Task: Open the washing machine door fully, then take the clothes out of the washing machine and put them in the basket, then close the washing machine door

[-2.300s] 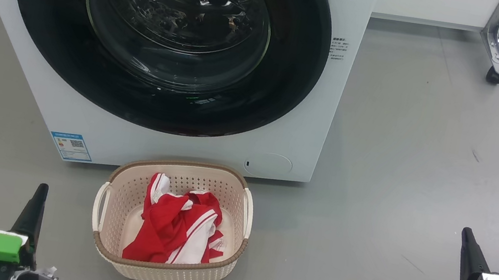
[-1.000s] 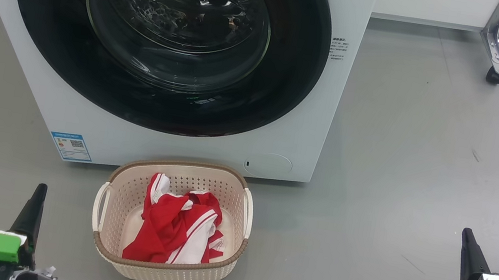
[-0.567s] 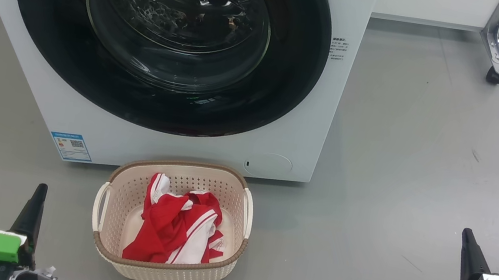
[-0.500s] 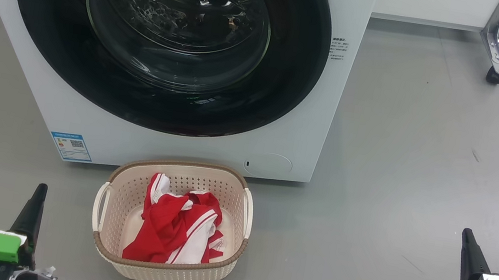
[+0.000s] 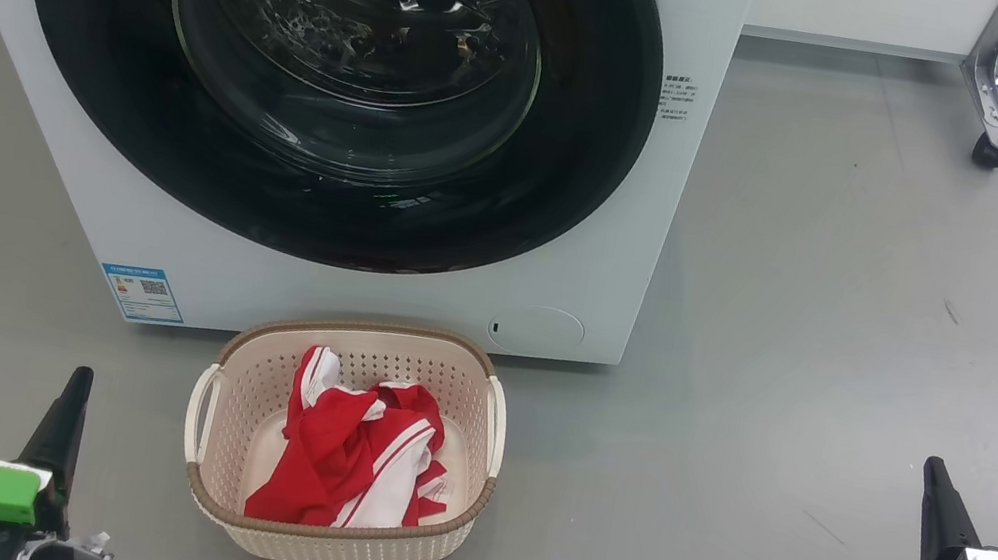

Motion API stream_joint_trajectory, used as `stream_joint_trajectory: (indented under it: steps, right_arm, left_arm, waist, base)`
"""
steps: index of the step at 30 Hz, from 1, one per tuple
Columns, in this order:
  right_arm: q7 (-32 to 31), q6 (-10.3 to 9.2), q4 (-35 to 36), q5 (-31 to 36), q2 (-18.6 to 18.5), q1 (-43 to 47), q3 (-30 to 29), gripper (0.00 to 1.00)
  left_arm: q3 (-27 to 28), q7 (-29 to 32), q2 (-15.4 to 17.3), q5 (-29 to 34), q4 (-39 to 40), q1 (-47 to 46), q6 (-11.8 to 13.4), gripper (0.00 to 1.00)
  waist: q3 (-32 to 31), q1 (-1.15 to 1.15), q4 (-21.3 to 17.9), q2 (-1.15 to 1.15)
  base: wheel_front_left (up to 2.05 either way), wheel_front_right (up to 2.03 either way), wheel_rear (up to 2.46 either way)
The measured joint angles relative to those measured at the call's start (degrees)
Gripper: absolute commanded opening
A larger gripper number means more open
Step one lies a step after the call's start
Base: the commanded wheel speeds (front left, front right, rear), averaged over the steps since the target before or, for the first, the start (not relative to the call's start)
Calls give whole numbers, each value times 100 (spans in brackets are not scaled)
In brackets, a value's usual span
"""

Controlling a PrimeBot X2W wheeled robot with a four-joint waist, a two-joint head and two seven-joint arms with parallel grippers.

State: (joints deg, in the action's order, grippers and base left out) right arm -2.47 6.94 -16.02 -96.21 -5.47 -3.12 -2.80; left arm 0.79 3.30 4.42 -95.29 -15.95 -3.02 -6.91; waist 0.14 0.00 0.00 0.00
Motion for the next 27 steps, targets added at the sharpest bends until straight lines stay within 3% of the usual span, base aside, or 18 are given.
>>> stream_joint_trajectory:
  steps: [27]
  right_arm:
    - [-2,0,4,1,8,-1,-23,0]
  left_arm:
    - [16,15,-2,1,9,-1,-1,0]
  waist:
    - [2,0,0,0]
  base:
    - [0,0,0]
